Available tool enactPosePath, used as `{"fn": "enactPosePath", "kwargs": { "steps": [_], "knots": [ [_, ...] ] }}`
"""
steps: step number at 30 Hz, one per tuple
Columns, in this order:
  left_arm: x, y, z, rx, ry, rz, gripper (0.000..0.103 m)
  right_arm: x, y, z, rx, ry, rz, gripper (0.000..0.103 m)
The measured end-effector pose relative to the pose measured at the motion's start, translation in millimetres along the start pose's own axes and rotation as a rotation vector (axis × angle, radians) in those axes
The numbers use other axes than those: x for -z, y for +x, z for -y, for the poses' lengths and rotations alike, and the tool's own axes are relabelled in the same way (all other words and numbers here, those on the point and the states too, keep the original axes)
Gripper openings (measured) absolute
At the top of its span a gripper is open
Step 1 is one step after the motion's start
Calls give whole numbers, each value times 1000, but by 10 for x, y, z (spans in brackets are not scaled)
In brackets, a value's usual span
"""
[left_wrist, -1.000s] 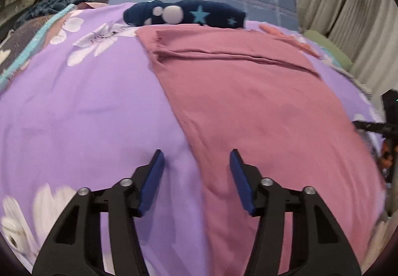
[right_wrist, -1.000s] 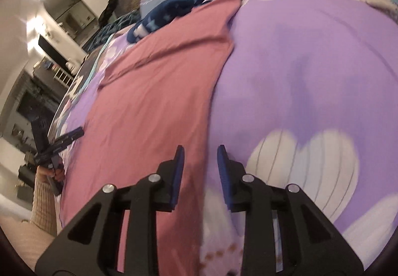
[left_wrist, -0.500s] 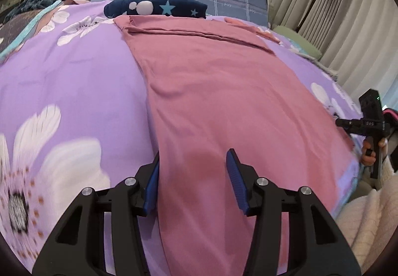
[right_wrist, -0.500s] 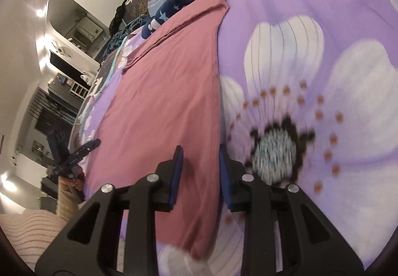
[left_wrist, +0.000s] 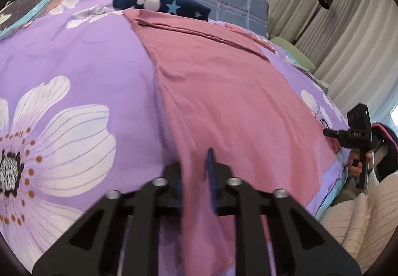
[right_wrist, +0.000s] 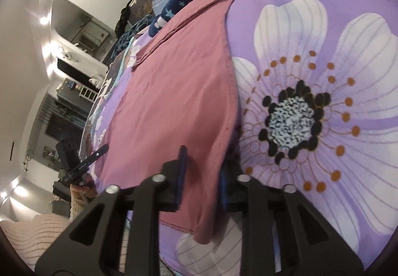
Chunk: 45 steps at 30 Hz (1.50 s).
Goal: Fold small clothes
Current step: 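Grasp the hem with both tools and lift it toward the collar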
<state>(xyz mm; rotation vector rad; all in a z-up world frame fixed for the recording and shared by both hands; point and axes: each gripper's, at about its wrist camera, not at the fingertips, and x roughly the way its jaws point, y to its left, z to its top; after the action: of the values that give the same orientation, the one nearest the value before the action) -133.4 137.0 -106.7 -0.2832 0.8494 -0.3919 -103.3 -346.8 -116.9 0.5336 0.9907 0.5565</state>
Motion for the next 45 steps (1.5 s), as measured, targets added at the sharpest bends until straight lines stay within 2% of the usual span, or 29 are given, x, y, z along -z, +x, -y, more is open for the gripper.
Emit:
{"fn": "enactPosePath", "kwargs": {
  "steps": [1, 3, 6, 9, 12, 15, 17, 20, 25, 27, 31, 34, 39, 42, 45],
  "knots": [
    [-2, -12, -20, 10, -27, -3, 2, 4, 4, 17, 9, 14, 6, 3],
    [-60, -99, 12, 11, -57, 21, 2, -11, -31, 48, -24, 63, 30, 2],
    [-217, -398, 258, 13, 23, 147, 2, -118, -249, -81, -96, 39, 117, 2],
    [-374, -778, 601, -13, 132, 278, 1, -286, -597, -360, -177, -23, 249, 2],
    [-438, -1051, 815, -3, 169, 358, 1, -316, -877, -571, -215, -64, 344, 2],
    [-321, -1390, 1012, 25, 196, 424, 2, -153, -1291, -765, -279, -107, 442, 2],
    [-244, -1538, 1071, 32, 196, 438, 2, 35, -1669, -937, -259, -190, 517, 2],
    [-165, -1572, 1003, 34, 140, 414, 2, 156, -1879, -998, -154, -237, 526, 3],
    [-253, -1216, 828, 21, 32, 333, 2, -11, -1458, -821, -114, -141, 440, 3],
    [-317, -1096, 804, -2, 22, 312, 2, -147, -1243, -754, -121, -101, 418, 3],
    [-551, -908, 689, -7, 5, 308, 2, -445, -908, -701, -79, -72, 401, 3],
    [-822, -775, 602, -13, 0, 311, 2, -702, -736, -705, -39, -79, 402, 3],
    [-1413, -402, 417, -59, 6, 285, 2, -1337, -419, -701, 49, -97, 441, 3],
    [-1740, -42, 222, -73, -22, 250, 3, -1673, -108, -587, 79, -83, 448, 3],
    [-1956, 468, -57, -103, -77, 197, 3, -1961, 329, -333, 134, -26, 402, 3]
  ]
}}
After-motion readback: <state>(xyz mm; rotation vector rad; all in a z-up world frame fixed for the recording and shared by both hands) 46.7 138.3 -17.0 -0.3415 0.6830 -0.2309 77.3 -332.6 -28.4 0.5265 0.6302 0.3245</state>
